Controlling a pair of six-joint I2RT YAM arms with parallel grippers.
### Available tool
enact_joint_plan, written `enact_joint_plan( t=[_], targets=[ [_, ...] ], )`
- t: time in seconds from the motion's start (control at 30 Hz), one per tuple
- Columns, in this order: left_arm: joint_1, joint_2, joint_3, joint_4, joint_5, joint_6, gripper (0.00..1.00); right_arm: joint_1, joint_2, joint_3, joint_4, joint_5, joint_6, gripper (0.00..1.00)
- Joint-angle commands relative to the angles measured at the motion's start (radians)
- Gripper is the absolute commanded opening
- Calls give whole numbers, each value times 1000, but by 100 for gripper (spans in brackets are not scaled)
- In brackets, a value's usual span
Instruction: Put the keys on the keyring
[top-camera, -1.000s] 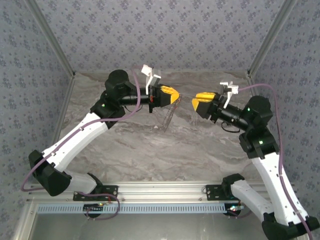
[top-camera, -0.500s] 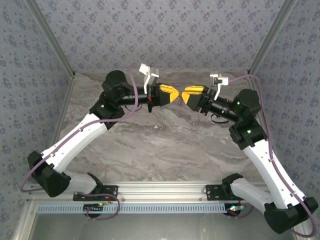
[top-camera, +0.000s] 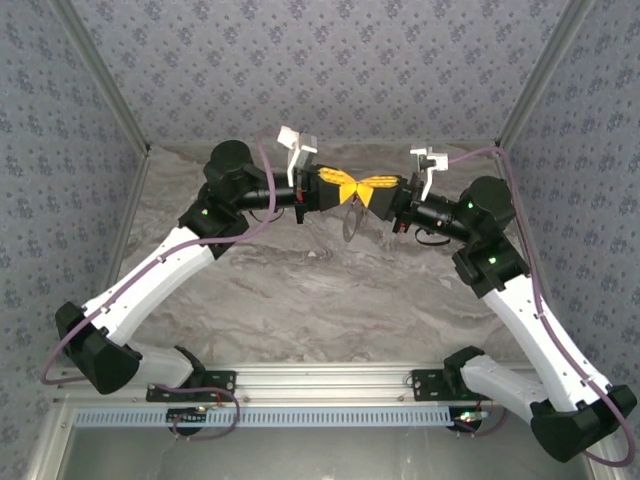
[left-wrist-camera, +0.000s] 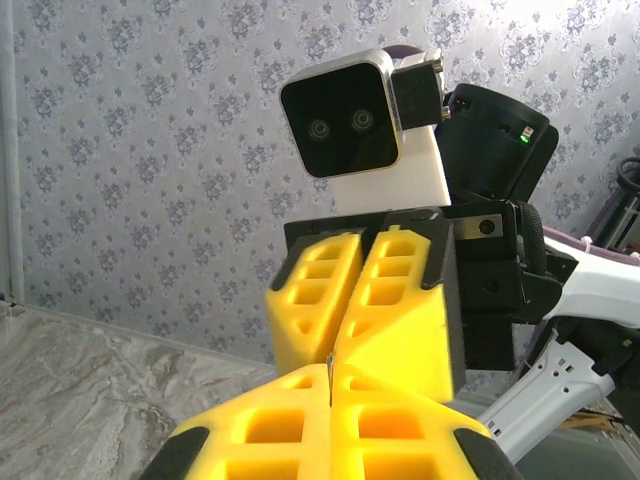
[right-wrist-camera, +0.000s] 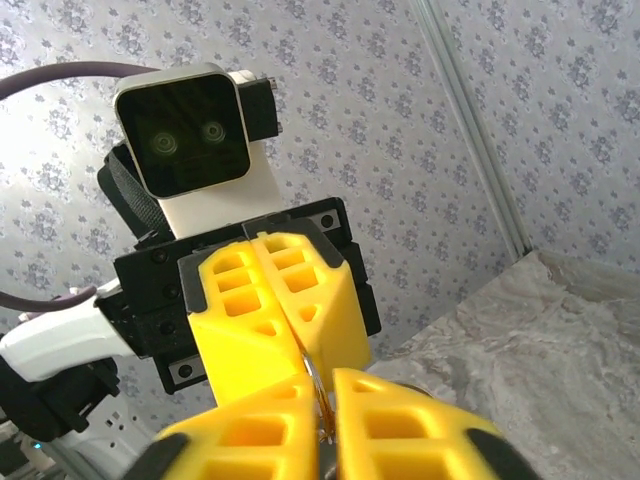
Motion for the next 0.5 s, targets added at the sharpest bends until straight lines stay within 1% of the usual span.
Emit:
enact_joint_plan(
  t=[0.0,0.07,0.13,0.17,0.23,0.3,0.33,0.4,0.47],
  targets=[
    [-14,-17,8,36,57,0,0,-2,19,54,24,-21,21,1],
    [-13,-15,14,17,61,8,0,-8,26,74,-2,-40,12,0],
    [-14,-16,31,-32,56,35,0,-16,30,112,-89,-56,-40,0],
    [-12,-16,42,-65,51,54,2,-23,29,149,-153,-60,-73,0],
    [-8,-24,66,-150,43,107,23,-47,33,204,-303,-81,-162,0],
    [2,-37,81,-212,30,153,36,-85,44,252,-423,-116,-222,0],
    [6,-42,91,-250,30,179,40,-105,51,279,-483,-136,-256,0],
    [18,-45,112,-326,33,230,45,-132,68,334,-601,-159,-325,0],
    [24,-42,139,-396,38,275,48,-150,89,379,-696,-190,-380,0]
  ],
)
